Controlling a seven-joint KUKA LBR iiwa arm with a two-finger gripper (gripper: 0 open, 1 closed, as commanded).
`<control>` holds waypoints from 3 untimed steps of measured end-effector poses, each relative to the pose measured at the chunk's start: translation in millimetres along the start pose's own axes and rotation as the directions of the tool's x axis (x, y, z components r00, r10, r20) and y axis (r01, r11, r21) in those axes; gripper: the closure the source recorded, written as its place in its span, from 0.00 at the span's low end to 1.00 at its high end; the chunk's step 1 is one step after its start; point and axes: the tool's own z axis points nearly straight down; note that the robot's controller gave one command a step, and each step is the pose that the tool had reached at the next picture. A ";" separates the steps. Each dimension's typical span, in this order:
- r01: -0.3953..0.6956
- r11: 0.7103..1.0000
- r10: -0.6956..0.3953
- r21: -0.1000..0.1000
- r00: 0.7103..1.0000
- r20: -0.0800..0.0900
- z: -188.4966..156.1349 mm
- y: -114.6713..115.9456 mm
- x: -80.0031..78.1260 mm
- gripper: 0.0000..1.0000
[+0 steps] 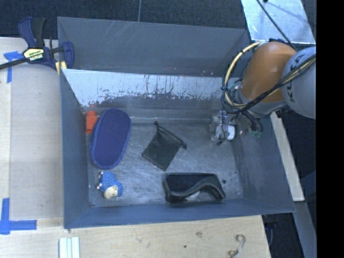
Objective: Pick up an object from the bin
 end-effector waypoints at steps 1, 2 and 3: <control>-0.064 0.998 0.064 0.001 0.998 0.012 -160.5 18.2 27.2 1.00; -0.063 0.998 0.063 0.001 0.998 0.003 -155.0 18.3 28.5 0.00; 0.173 0.985 -0.173 -0.003 0.985 -0.002 -73.6 118.3 41.5 0.00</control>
Offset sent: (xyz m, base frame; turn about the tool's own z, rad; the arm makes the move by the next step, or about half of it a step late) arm -0.0296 0.0188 0.1543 0.0645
